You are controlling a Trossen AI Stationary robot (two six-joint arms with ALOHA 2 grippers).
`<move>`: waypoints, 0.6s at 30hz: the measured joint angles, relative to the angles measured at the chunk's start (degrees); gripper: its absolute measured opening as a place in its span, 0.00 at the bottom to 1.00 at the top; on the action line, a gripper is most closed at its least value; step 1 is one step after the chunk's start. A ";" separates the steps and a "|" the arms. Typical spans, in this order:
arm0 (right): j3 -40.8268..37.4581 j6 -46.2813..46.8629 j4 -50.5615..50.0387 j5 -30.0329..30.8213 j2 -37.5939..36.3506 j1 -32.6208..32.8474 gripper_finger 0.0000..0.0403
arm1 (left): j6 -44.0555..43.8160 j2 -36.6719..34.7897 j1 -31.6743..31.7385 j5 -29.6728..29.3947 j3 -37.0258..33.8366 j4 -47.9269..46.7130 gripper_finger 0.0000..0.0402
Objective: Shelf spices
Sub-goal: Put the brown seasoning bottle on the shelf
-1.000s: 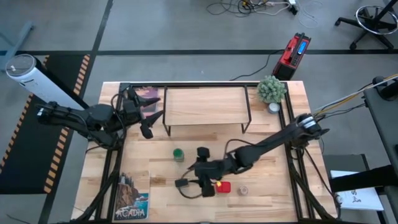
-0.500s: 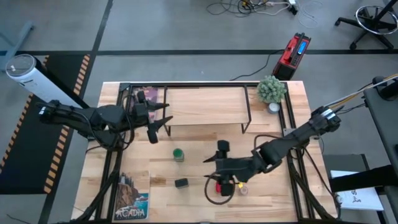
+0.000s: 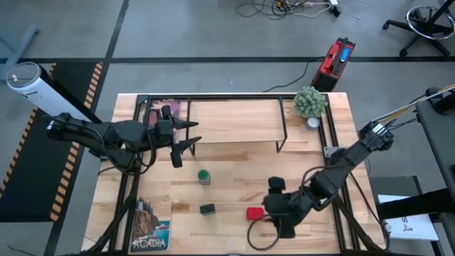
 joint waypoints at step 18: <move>-0.69 16.78 -6.37 -3.12 14.64 5.11 0.62 | 1.52 1.06 0.15 -3.71 0.02 0.13 0.54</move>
